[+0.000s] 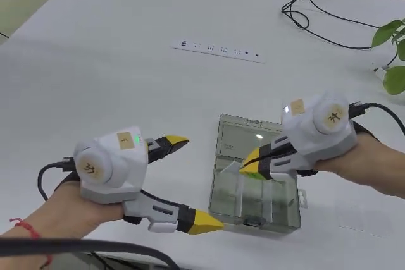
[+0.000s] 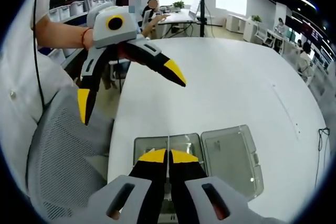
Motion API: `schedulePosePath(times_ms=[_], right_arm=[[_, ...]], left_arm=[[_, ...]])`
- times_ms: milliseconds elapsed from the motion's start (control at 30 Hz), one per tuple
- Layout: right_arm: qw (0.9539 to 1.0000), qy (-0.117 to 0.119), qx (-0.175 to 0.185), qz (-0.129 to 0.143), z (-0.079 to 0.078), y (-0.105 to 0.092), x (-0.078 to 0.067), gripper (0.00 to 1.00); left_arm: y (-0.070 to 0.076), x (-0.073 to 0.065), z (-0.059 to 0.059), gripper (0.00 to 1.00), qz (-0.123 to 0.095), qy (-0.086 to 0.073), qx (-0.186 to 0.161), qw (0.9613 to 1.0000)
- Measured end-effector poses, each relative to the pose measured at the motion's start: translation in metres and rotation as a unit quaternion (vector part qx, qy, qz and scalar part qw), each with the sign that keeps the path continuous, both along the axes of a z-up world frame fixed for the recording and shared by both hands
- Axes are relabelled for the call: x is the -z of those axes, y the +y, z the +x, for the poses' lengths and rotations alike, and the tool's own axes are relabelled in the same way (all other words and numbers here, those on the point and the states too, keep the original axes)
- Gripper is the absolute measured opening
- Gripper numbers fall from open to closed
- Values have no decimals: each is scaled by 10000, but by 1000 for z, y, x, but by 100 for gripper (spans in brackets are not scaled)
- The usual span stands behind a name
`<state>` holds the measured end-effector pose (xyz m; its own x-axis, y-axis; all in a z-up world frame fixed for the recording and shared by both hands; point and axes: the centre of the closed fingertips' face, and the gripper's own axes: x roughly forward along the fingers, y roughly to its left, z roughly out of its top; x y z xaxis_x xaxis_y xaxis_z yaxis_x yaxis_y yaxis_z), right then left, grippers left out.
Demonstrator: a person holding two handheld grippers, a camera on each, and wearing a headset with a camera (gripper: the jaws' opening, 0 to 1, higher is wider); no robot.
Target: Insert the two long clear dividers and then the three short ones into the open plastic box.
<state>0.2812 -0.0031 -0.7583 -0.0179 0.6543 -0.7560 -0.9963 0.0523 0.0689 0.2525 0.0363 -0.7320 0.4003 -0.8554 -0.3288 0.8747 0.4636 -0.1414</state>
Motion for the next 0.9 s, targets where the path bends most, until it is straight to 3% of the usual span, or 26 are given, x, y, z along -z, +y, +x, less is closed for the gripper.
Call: schedulePosePath(times_ms=[233,300,467,900], right_arm=[[10000,-1,12,60,-1,3,3,3],[9999,-93,-85,49,-3,7,5,2],[9995,-186,-256,-21,-7,14,14,2],[9992,-163,-325,-181,-8,19,33,2]], left_arm=[[0,-1,0,100,-35,2,-26,10000],[-1,0,-1,100,-32,18,-21,10000],[-2,2,-2,100,-30,52,-9,10000],[-1,4,-2,100,-33,66,-25,10000]])
